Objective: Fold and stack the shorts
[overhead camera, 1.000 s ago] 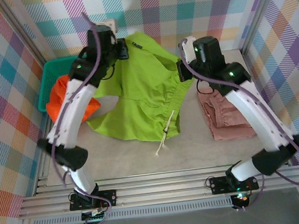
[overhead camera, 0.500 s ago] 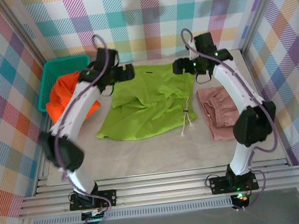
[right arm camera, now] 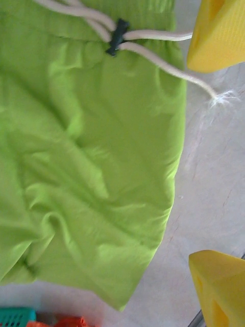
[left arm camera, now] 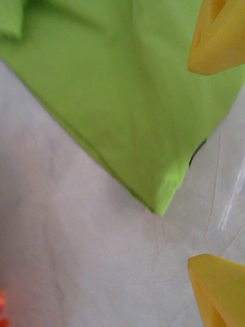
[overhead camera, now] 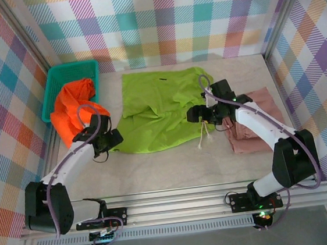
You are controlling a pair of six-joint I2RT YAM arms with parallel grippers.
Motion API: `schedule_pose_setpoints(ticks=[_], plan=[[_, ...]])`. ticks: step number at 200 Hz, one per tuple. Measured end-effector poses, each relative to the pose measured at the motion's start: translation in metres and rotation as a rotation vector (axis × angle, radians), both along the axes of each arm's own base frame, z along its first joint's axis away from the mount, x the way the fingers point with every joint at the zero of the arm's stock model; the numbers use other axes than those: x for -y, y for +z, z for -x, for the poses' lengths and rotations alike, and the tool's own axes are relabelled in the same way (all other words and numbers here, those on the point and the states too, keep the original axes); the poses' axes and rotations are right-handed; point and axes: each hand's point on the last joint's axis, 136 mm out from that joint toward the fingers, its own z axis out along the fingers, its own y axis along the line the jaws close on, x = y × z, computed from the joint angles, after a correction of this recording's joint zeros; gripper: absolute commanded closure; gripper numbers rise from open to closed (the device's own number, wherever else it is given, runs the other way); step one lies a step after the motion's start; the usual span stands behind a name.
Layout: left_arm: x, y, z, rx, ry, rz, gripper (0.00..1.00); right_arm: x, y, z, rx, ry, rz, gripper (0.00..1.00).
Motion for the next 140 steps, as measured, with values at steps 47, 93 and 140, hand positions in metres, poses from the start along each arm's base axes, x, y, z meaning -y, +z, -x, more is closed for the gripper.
schedule_pose_setpoints(ticks=[47, 93, 140], plan=[[0.001, -0.026, -0.017, -0.014, 0.03, 0.029, 0.26, 0.003, -0.006, 0.008, 0.005, -0.02, -0.014, 0.11], [0.006, -0.057, -0.024, -0.071, 0.026, 0.045, 0.6, 0.005, -0.009, 0.009, 0.013, -0.027, -0.007, 0.11], [0.01, -0.036, -0.04, -0.028, 0.019, 0.058, 1.0, 0.01, -0.012, 0.01, 0.016, -0.038, 0.012, 0.11]])
